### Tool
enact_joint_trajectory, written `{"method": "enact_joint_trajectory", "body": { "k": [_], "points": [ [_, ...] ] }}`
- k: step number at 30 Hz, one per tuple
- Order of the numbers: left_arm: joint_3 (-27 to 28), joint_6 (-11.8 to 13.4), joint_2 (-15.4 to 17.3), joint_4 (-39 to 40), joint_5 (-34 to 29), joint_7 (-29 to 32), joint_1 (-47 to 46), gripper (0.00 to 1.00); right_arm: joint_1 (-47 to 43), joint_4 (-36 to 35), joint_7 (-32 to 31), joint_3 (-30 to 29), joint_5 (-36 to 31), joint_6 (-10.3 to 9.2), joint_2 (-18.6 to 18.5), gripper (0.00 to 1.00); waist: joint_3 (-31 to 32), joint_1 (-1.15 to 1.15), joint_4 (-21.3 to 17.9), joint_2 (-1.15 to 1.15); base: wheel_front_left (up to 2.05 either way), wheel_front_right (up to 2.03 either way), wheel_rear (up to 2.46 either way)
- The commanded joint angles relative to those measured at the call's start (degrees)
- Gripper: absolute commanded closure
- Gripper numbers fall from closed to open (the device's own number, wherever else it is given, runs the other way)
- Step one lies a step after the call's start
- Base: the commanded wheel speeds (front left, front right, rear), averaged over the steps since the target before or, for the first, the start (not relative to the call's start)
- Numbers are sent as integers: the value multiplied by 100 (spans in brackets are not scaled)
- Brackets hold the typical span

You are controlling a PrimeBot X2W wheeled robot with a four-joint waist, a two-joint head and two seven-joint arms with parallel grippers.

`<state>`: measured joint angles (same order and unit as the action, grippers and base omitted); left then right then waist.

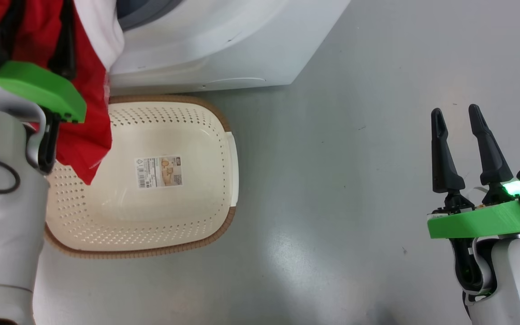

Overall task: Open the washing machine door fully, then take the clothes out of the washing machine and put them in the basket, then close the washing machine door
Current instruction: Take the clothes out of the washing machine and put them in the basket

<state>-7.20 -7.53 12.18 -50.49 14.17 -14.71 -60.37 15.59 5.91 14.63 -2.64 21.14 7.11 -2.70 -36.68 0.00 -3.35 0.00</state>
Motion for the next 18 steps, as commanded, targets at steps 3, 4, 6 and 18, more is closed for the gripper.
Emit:
{"method": "enact_joint_trajectory", "body": {
  "k": [3,4,6,18],
  "points": [
    [-53,4,310,-262,131,-12,-312,53,-18,-131,37,158,19,37,-18,0,-5,0,-11,0,0,0,0],
    [-95,4,309,-342,161,-15,-365,73,-20,-130,37,161,21,37,-18,0,-3,0,-15,0,0,0,0],
    [-161,4,308,-476,221,-20,-441,100,-26,-126,37,172,26,37,-18,0,11,0,-27,0,0,0,0],
    [-74,4,325,-99,426,-28,-95,100,-123,-134,37,147,25,37,-18,0,128,0,-8,0,0,0,0]
  ]
}}
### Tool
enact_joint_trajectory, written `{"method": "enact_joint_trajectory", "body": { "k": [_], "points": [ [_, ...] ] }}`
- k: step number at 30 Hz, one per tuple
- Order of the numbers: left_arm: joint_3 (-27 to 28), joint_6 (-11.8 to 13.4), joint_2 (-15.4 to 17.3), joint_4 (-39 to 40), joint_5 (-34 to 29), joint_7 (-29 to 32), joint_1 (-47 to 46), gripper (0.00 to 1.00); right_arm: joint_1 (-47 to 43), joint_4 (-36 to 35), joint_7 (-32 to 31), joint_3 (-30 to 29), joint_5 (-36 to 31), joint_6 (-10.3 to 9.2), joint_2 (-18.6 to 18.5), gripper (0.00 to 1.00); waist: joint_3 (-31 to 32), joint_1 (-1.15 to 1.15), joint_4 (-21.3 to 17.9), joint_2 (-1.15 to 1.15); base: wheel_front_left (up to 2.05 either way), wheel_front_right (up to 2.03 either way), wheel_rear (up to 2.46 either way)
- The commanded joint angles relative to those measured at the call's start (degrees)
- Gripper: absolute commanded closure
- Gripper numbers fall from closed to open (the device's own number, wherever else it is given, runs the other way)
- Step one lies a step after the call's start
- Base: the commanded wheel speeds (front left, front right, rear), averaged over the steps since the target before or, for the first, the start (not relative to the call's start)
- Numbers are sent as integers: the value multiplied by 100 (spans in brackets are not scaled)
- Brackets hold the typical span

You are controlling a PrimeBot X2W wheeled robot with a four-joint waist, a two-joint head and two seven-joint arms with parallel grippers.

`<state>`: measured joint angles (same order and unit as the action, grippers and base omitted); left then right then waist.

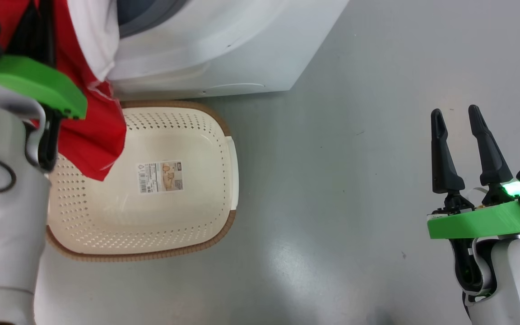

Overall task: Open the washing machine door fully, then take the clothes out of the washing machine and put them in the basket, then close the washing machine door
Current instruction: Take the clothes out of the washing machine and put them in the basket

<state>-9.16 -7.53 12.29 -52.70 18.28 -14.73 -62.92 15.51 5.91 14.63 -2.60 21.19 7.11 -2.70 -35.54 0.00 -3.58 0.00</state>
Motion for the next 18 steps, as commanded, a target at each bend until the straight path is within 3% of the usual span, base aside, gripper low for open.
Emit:
{"method": "enact_joint_trajectory", "body": {
  "k": [1,9,18],
  "points": [
    [177,5,305,231,17,-26,267,100,-122,-132,37,139,17,37,-18,0,28,0,25,0,0,0,0],
    [884,80,75,1538,-73,-26,1441,100,-172,-136,37,118,-40,37,-18,0,145,0,122,0,0,0,0],
    [1383,38,-439,2729,-431,-27,2885,100,-246,-135,37,109,-97,37,-18,0,240,0,283,0,0,0,0]
  ]
}}
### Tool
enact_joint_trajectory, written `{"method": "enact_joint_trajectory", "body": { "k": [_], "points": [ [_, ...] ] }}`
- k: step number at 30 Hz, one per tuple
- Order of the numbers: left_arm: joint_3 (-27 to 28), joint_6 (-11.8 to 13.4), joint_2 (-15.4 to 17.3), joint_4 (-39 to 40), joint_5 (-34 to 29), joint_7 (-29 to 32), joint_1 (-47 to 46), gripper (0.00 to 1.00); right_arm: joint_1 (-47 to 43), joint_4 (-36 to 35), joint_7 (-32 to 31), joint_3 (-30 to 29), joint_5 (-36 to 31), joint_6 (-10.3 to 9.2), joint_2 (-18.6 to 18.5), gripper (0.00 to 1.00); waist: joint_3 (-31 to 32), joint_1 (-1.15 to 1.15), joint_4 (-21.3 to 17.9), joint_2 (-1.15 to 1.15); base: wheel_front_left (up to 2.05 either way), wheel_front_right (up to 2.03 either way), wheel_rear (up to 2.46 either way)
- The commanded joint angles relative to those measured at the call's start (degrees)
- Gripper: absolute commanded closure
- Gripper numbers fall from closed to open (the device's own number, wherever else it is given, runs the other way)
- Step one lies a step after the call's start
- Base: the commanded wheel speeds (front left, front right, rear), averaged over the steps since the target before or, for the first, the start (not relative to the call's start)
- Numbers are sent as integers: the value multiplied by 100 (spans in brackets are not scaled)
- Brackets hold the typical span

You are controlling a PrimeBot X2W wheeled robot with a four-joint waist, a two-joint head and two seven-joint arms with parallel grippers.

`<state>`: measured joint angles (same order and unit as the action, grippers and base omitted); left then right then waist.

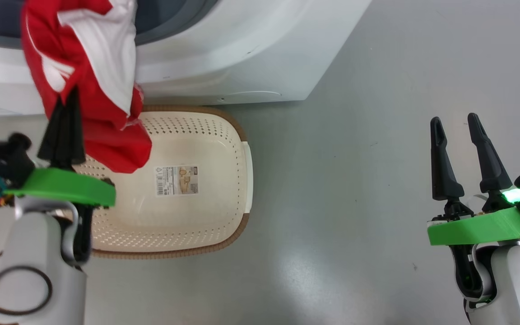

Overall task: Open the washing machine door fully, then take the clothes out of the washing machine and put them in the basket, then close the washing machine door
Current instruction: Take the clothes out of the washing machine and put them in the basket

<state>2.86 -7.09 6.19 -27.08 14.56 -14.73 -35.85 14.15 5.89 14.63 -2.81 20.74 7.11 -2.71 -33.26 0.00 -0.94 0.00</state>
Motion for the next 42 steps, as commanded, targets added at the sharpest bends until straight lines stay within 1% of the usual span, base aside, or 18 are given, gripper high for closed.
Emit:
{"method": "enact_joint_trajectory", "body": {
  "k": [1,5,11,16,21,29,36,42],
  "points": [
    [194,-11,129,205,-79,-27,275,100,-111,-136,37,132,-55,37,-17,0,13,0,31,0,0,0,0],
    [192,-26,-3,237,-113,-27,599,100,-112,-141,37,130,-67,37,-17,0,11,0,58,0,0,0,0],
    [87,-36,-159,64,-11,-27,923,100,-97,-136,37,141,-78,37,-17,0,-22,0,58,0,0,0,0],
    [-56,-38,-206,-177,46,-27,1031,100,-80,-133,37,153,-73,37,-17,0,-57,0,42,0,0,0,0],
    [-137,-38,-219,-590,45,-27,1040,100,-59,-149,37,155,-80,37,-17,0,-118,0,23,0,0,0,0],
    [-296,-39,-227,-1209,99,-27,860,100,-12,-191,37,116,-100,37,-17,0,-273,0,24,0,0,0,0],
    [-513,-39,-226,-1739,220,-27,441,100,77,-257,37,87,-143,37,-17,0,-508,0,43,0,0,0,0],
    [-705,-39,-111,-2260,341,-27,-11,100,181,-295,37,85,-163,37,-17,0,-758,0,10,0,0,0,0]
  ]
}}
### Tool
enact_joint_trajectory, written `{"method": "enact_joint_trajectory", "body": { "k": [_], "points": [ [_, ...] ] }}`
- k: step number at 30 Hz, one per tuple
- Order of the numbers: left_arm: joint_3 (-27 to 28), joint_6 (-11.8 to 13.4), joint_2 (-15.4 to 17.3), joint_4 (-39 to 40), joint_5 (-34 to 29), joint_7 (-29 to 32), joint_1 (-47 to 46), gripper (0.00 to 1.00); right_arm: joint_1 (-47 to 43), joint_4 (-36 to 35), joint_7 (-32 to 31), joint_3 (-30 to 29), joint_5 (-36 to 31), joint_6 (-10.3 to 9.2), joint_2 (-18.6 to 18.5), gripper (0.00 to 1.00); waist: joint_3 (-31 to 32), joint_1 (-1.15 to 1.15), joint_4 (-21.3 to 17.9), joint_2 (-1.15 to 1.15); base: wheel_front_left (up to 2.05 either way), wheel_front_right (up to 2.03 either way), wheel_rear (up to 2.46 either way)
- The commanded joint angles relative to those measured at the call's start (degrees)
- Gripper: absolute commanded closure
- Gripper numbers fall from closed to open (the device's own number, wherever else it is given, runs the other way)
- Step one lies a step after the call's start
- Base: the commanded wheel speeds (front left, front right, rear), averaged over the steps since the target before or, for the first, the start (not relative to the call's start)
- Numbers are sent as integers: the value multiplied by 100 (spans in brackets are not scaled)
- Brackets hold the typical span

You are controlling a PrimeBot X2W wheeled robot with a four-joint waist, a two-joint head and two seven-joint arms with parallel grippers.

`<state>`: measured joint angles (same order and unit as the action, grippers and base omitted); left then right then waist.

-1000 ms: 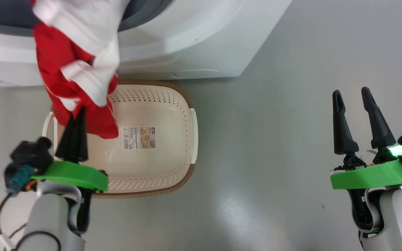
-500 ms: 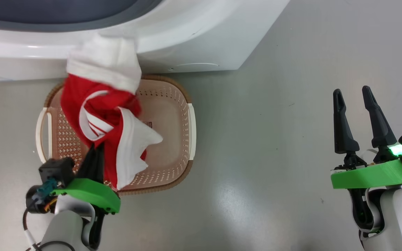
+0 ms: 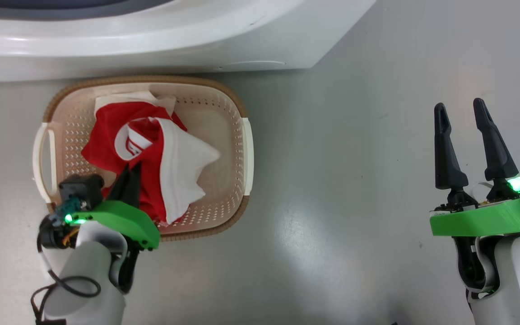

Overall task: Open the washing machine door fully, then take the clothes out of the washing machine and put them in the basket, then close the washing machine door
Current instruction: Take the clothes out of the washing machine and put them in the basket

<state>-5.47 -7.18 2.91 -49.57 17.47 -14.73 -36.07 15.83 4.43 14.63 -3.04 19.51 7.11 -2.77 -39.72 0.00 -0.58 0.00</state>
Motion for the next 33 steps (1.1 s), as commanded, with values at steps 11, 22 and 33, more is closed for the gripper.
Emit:
{"method": "enact_joint_trajectory", "body": {
  "k": [11,22,33],
  "points": [
    [-53,-31,454,-618,250,-27,-469,50,87,-211,37,79,3,37,-10,0,-402,0,-170,0,0,0,0],
    [-76,-31,449,-752,313,-27,-535,0,105,-156,37,93,-21,37,-10,0,-284,0,-141,0,0,0,0],
    [13,-31,483,-398,294,-27,-274,0,-1,-40,37,140,-22,37,-10,0,167,0,-113,0,0,0,0]
  ]
}}
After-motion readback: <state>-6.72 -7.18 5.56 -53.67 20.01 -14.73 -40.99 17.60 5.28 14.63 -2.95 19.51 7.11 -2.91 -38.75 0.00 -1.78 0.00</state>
